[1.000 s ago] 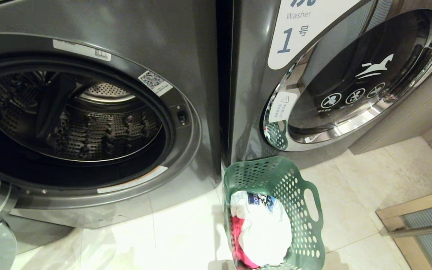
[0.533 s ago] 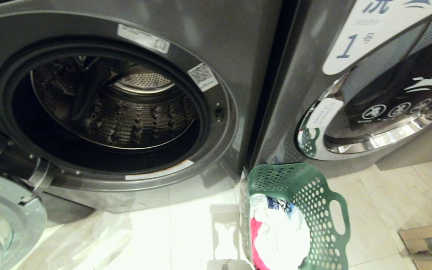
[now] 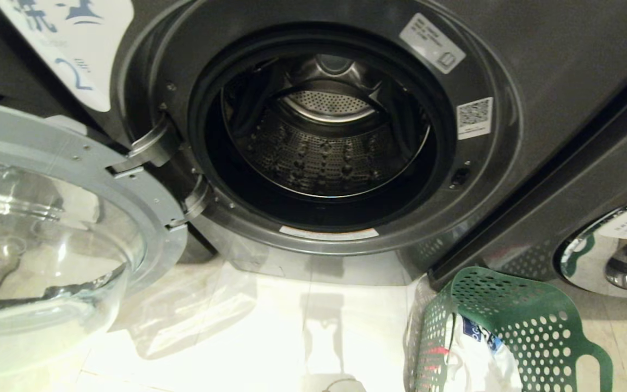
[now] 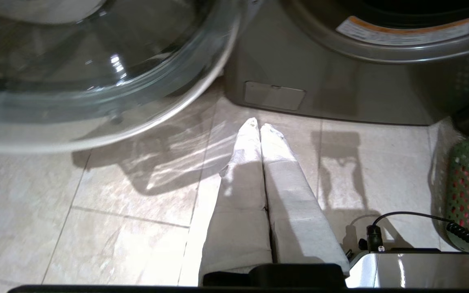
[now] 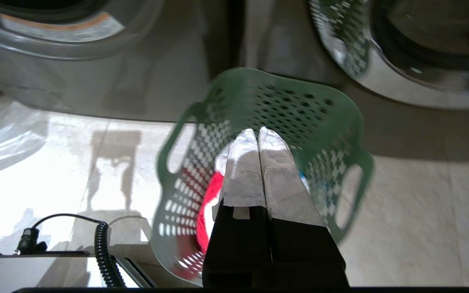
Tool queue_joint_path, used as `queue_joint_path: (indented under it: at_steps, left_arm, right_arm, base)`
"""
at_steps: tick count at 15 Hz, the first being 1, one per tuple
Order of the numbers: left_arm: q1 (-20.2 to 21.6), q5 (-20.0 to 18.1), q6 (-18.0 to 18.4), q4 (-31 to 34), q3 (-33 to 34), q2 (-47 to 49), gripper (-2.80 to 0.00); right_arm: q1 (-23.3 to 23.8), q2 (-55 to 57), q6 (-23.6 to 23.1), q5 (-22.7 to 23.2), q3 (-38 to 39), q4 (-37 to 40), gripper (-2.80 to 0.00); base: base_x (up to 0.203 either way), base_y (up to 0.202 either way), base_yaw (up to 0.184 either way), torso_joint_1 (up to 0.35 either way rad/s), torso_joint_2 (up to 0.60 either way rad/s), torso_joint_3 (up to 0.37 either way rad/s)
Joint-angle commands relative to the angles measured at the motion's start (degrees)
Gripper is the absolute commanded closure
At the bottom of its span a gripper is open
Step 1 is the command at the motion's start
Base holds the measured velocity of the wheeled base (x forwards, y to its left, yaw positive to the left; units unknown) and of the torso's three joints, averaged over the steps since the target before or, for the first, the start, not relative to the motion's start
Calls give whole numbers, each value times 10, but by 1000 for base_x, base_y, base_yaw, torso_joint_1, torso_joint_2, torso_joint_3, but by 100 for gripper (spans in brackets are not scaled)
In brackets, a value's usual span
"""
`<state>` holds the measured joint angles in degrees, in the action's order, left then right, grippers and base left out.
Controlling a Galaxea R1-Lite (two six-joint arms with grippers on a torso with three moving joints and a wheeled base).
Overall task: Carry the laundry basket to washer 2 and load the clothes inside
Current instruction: Open the lid of the washing machine, then place the clothes into the washing machine
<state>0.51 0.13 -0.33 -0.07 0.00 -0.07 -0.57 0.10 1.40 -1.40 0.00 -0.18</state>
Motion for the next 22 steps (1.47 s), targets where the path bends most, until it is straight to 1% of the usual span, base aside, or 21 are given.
queue_joint_path:
  at_steps: [1,3,14,22]
  left_arm:
    - [0,0,0,0,0,1,0]
    - [0,0,0,0,0,1,0]
    - [0,0,1,-1,0,1,0]
    - [0,0,2,-1,0,1,0]
  right_arm:
    - [0,0,0,-1,0,0,0]
    - [0,0,0,-1,0,-1,0]
    - [0,0,0,0,0,-1,0]
    - [0,0,0,0,0,0,0]
  base:
    - [5,-8,146,2,2,7]
    - [1,-1,97,3,1,-1]
    - [0,0,0,0,0,0]
    - [0,169,-3,0,1,2]
